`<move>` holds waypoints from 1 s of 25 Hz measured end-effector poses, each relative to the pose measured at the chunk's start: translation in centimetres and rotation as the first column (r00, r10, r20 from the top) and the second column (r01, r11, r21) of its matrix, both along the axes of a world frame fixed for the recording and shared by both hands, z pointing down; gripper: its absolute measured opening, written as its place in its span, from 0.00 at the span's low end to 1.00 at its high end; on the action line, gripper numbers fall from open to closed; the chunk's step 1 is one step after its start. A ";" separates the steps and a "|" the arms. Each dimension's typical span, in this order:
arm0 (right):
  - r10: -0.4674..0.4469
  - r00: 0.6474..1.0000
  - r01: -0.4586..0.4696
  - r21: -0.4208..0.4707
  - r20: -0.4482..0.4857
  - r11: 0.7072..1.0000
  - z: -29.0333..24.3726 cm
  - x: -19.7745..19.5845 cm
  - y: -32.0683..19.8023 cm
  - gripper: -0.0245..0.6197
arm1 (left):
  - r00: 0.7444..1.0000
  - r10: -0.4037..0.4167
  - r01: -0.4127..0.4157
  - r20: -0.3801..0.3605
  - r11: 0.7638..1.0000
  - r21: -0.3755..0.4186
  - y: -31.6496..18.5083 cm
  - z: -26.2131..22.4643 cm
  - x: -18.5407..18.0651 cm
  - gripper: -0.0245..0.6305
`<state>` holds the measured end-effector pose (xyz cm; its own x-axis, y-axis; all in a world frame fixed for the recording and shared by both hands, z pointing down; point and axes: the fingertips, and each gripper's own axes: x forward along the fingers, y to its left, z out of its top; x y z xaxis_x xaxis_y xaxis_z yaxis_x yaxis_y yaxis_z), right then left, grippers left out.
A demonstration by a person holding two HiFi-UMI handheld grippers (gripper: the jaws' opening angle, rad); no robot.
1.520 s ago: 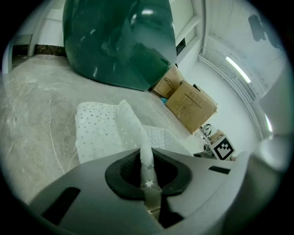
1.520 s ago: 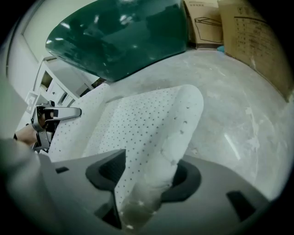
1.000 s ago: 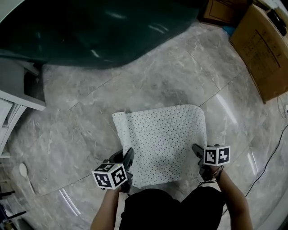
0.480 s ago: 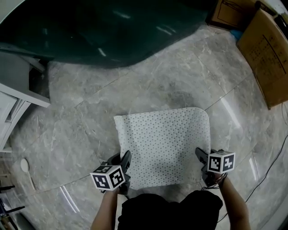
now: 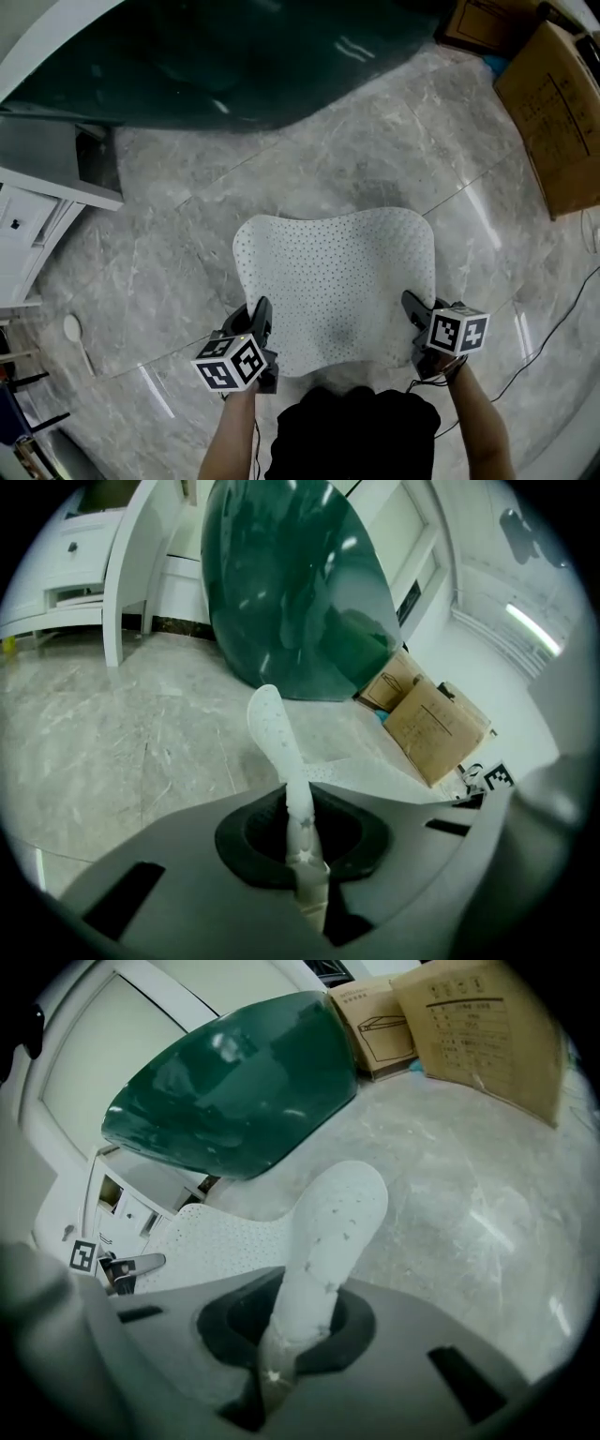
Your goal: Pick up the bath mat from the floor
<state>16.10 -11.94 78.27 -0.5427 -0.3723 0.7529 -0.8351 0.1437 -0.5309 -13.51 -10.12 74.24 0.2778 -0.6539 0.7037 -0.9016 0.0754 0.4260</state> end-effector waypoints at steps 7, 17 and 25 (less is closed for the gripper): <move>0.052 0.999 -0.052 -0.024 -0.010 0.998 -11.1 -0.5 0.6 0.08 | 0.998 0.054 -0.054 0.009 0.999 0.004 -0.1 -11.5 2.4 0.07; 0.117 0.993 -0.118 0.054 0.017 0.992 -34.4 -0.5 3.4 0.08 | 0.988 0.150 -0.152 0.035 0.985 0.076 0.8 -34.2 4.0 0.07; 0.166 0.985 -0.171 0.169 0.042 0.971 -51.8 -0.1 3.7 0.08 | 0.982 0.189 -0.190 0.022 0.965 0.182 1.2 -51.0 4.9 0.07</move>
<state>16.03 -8.29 26.43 -0.4811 -0.5821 0.6555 -0.8403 0.0932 -0.5340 -8.65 -8.95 23.28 0.4059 -0.7073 0.5788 -0.8939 -0.1755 0.4124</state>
